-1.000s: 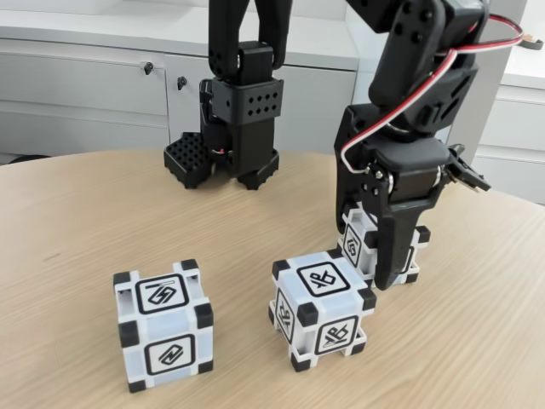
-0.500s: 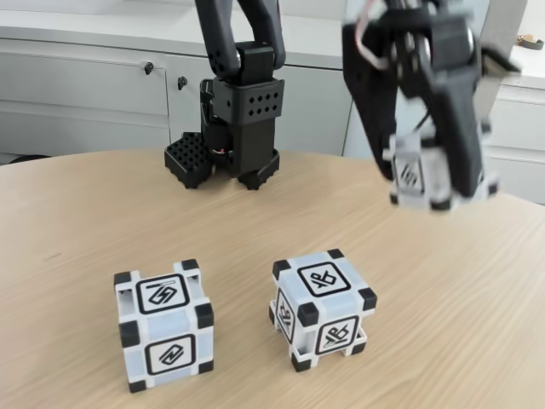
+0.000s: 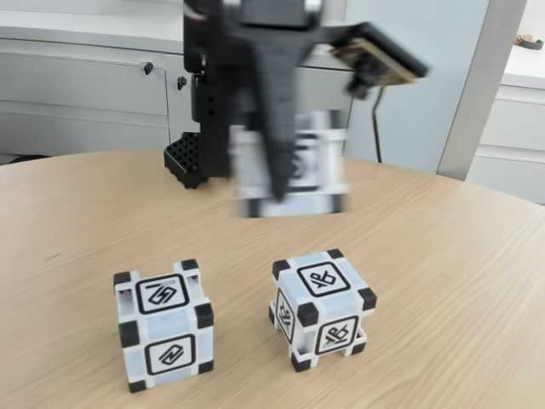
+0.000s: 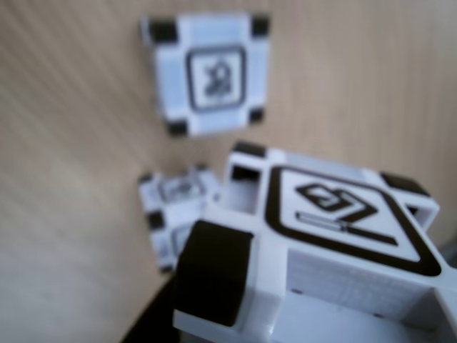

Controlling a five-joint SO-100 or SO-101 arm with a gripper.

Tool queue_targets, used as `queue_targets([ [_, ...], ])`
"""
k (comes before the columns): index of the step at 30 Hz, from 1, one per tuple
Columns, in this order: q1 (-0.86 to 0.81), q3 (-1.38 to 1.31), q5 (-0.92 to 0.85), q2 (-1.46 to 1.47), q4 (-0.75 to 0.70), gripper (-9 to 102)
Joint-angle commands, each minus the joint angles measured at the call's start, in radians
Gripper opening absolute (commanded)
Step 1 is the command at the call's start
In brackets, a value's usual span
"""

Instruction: Stack cubes from left to right.

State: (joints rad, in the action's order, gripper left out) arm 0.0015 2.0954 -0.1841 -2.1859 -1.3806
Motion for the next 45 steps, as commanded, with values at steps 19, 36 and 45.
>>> queue_targets([
  [19, -0.198, -0.107, -0.014, 0.172, 0.006, 0],
  [36, -0.192, -0.130, -0.051, 0.302, 0.006, 1],
  [45, -0.209, -0.120, -0.091, 0.302, 0.006, 17],
])
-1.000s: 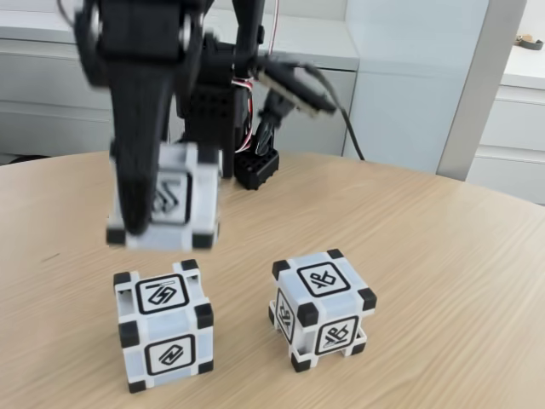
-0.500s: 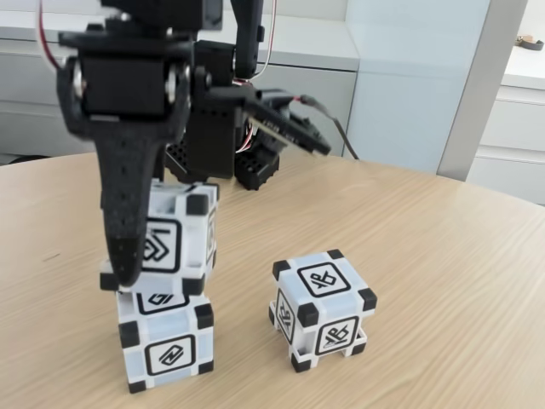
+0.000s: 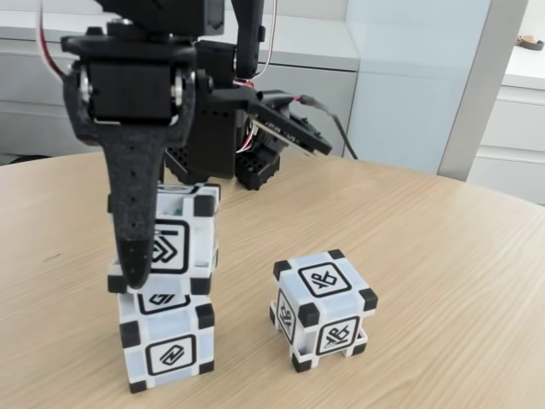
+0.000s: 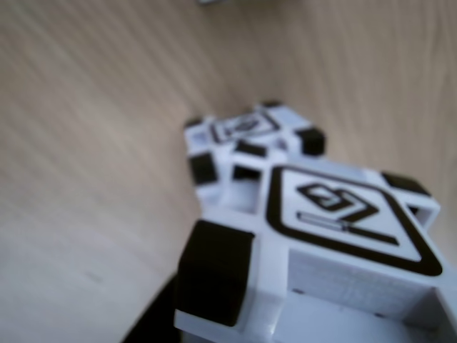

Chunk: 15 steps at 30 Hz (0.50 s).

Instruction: Stack cubes from left to right.

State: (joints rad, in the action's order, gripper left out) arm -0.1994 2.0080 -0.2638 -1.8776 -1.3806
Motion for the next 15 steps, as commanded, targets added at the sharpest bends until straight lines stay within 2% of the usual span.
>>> queue_targets([
  [1, -0.008, -0.032, -0.017, -0.006, 0.006, 18],
  [8, -0.008, -0.031, -0.025, -0.017, 0.006, 33],
  [15, 0.008, -0.032, -0.021, -0.029, 0.006, 33],
])
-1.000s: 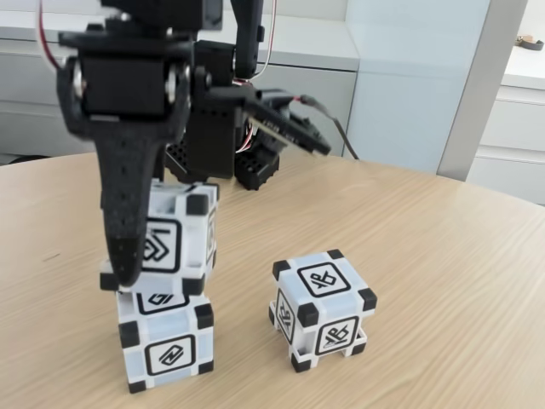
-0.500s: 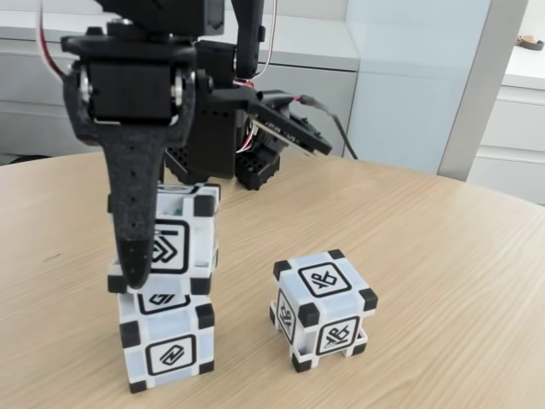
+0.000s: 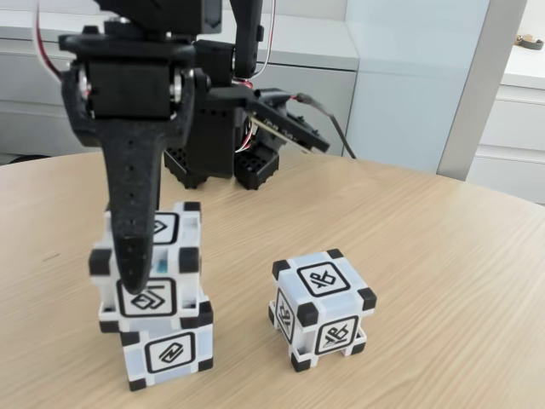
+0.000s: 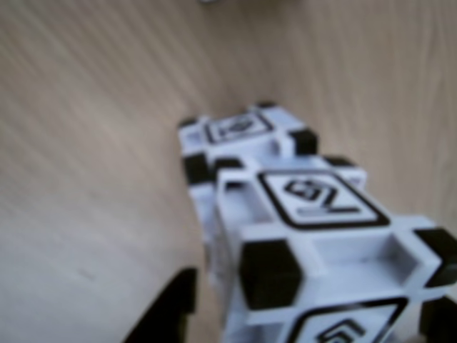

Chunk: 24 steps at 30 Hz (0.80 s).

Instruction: Stack cubes from left to right.

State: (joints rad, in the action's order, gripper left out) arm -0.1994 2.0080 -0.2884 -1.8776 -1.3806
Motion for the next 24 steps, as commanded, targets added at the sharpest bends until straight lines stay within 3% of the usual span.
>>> queue_targets([
  [1, 0.008, -0.032, 0.006, -0.038, 0.006, 33],
  [4, 0.028, -0.032, 0.021, -0.112, 0.005, 33],
  [15, 0.449, -0.031, 0.176, -0.250, 0.005, 37],
  [24, 0.494, 0.018, 0.227, -0.026, 0.006, 41],
])
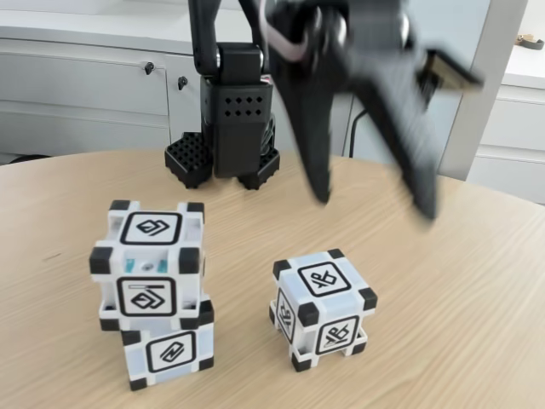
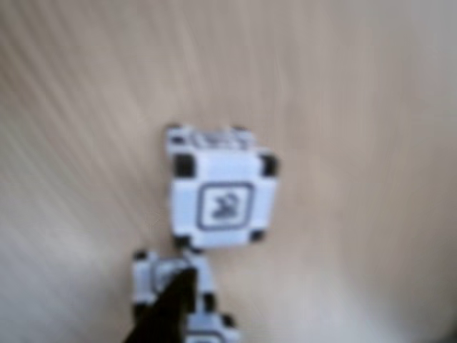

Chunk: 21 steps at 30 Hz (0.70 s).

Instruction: Stack cubes from left to right.

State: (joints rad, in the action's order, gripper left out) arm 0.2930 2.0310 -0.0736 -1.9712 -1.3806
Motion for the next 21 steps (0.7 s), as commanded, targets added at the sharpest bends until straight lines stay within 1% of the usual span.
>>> queue_targets([
  [1, 0.000, -0.005, 0.018, 0.104, 0.006, 41],
  [5, 0.000, -0.012, 0.037, 0.230, 0.021, 42],
  [12, -0.002, -0.018, 0.074, 0.359, 0.025, 41],
  [13, -0.002, -0.018, 0.084, 0.376, 0.025, 36],
  [17, 0.000, -0.018, 0.106, 0.402, 0.025, 4],
  [18, 0.000, -0.023, 0.098, 0.396, 0.025, 0],
  [21, -0.002, -0.035, 0.100, 0.291, 0.021, 0],
])
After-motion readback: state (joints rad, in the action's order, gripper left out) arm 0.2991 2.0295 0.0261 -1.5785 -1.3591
